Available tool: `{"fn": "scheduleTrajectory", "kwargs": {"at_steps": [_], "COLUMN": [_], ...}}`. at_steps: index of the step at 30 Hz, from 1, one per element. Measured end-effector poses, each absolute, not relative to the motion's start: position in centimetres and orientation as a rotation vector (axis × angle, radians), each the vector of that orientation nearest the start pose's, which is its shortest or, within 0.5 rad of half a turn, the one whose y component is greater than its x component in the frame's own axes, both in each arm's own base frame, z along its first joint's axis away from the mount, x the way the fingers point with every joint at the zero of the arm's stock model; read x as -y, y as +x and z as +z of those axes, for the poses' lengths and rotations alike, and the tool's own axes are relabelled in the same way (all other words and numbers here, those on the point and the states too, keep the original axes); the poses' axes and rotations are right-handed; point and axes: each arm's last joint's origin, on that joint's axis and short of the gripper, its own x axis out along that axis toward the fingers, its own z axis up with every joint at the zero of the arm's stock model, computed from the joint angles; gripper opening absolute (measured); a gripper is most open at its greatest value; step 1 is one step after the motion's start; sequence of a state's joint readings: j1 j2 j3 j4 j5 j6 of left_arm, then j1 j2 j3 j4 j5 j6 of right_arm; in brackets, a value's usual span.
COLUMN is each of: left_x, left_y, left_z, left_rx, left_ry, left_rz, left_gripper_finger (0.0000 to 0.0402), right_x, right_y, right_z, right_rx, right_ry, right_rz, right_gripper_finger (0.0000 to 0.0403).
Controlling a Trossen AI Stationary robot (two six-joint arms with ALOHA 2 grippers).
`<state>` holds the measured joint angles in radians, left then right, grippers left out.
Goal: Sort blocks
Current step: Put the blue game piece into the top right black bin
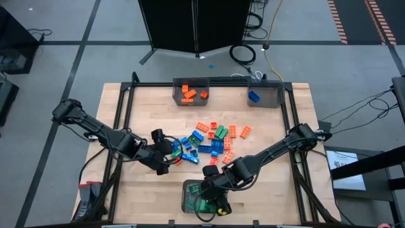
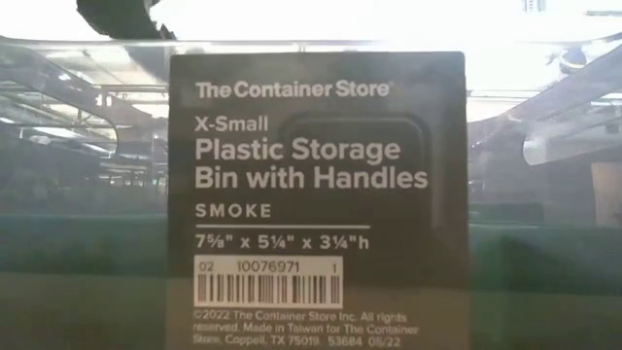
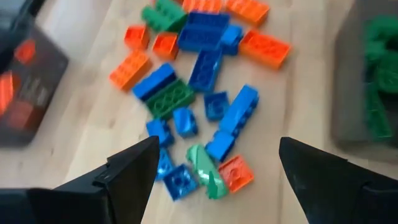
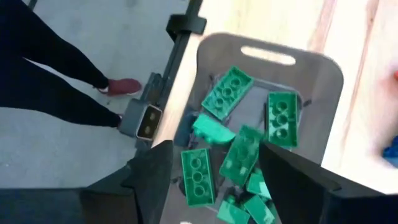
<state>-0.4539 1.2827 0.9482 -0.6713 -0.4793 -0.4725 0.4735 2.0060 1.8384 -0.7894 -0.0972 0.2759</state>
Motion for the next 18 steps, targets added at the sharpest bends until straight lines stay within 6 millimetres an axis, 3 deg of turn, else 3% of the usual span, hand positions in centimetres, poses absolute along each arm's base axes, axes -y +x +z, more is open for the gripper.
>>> {"fn": "scheduleTrajectory", "kwargs": {"at_steps": [4,11,18], "left_x": [7.9,4.7,3.8], "left_y": [22.1,20.9,21.3], "left_z": [22.5,17.7,16.3], "left_rx": [-0.914,-1.020,-0.925], "left_ry": [-0.062,-0.006,-0.180], "left_rz": [0.371,0.453,0.469], "left_gripper_finger": [0.0334,0.0334,0.0334], "right_x": [-19.9,-19.1,-18.4], "right_y": [38.8,39.0,39.1], "right_z": [28.1,28.2,28.0], "right_rx": [-1.039,-1.048,-1.075], "right_ry": [0.069,0.071,0.069], "right_rz": [0.374,0.368,0.349], "right_gripper_finger": [0.0241,0.0242,0.0242]}}
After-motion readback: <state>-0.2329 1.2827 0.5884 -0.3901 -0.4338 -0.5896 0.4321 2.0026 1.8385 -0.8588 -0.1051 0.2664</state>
